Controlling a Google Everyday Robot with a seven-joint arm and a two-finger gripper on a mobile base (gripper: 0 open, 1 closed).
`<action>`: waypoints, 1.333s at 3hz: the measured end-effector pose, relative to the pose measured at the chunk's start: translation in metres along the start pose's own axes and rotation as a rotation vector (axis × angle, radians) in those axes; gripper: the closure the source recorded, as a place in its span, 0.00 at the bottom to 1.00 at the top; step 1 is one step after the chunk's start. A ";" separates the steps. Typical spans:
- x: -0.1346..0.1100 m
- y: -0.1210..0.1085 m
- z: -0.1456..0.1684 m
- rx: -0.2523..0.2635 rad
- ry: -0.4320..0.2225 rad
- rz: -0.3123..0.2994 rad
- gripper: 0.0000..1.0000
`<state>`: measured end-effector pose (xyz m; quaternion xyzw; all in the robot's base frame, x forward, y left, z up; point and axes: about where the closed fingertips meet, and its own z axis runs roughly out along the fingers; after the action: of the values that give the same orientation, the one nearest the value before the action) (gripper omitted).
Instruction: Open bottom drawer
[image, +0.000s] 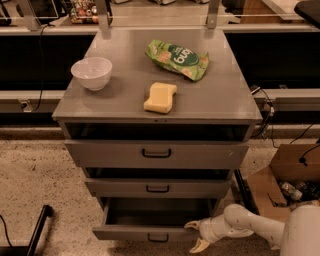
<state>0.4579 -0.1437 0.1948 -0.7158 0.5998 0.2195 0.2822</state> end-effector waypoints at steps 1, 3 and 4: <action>-0.016 0.014 0.002 -0.044 -0.040 -0.012 0.31; -0.018 0.016 0.006 -0.050 -0.045 -0.010 0.00; -0.018 0.017 0.007 -0.054 -0.050 -0.009 0.00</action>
Offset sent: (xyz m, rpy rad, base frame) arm -0.0147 0.0106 0.0061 0.0273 0.0271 0.0383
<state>0.4382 -0.1276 0.1988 -0.7202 0.5832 0.2521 0.2787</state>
